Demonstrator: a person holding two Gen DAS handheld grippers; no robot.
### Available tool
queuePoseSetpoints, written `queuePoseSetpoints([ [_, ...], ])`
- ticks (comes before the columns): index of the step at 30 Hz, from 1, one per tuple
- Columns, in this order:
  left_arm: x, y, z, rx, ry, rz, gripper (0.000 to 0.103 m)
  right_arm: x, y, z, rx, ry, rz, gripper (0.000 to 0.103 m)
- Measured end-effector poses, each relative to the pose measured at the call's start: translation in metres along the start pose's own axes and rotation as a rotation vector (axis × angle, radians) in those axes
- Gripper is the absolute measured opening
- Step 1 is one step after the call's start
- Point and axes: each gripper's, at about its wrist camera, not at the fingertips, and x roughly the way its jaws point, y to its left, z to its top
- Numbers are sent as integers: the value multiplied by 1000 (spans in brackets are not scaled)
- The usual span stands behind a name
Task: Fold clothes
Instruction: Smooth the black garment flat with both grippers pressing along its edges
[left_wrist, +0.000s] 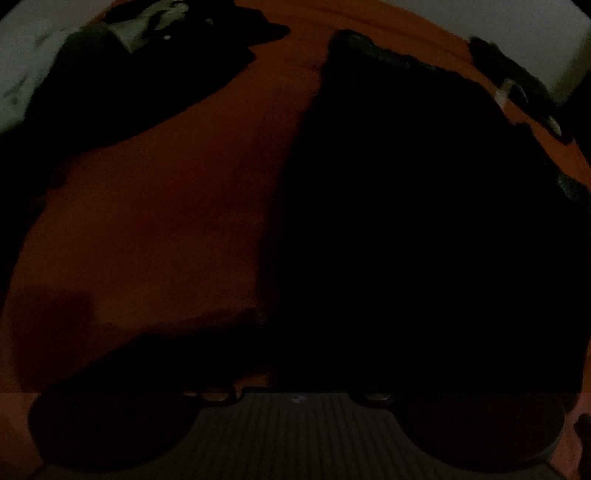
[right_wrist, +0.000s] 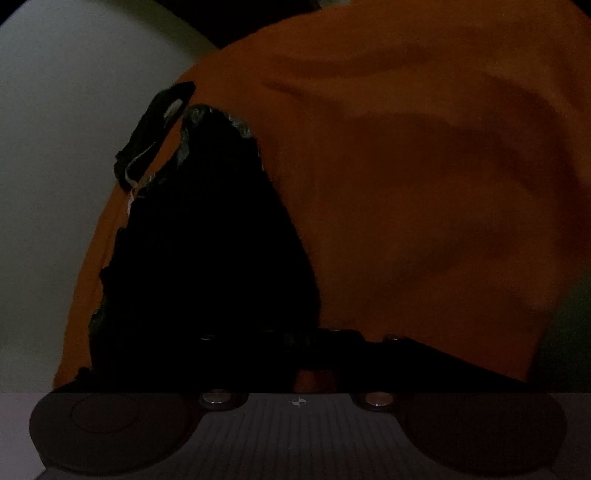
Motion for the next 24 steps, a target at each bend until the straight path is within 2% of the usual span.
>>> queuePoseSetpoints([
  [1, -1, 3, 3, 1, -3, -2, 61, -1, -1, 0, -8, -10, -5, 40],
  [2, -4, 3, 6, 9, -9, 3, 65, 0, 0, 0, -14, -11, -10, 44],
  [4, -4, 5, 9, 21, -7, 15, 72, 14, -2, 5, -17, 25, -16, 45],
  [7, 5, 0, 5, -1, 69, -30, 73, 34, -11, 1, 94, 141, 33, 64],
  [9, 8, -3, -3, 0, 70, -30, 73, 32, -12, -10, 141, 162, 63, 68],
  [14, 6, -10, -8, 3, 59, -23, 71, 35, 11, -22, 29, 177, 91, 72],
  [17, 5, -15, -9, 3, 58, -16, 71, 43, 25, -27, -16, 194, 109, 82],
  [18, 5, -17, -8, 0, 63, -10, 71, 46, 31, -27, -42, 183, 105, 81],
  [19, 5, -20, -6, 11, 60, -2, 69, 49, 36, -28, -83, 160, 89, 69],
  [20, 5, -23, -6, 33, 47, 5, 65, 52, 42, -30, -127, 136, 72, 47],
  [22, 1, -29, -8, 87, 19, -20, 26, 57, 46, -33, -194, 127, 21, 24],
  [24, -5, -36, -13, 139, -7, -20, 17, 56, 44, -32, -180, 136, 26, 21],
])
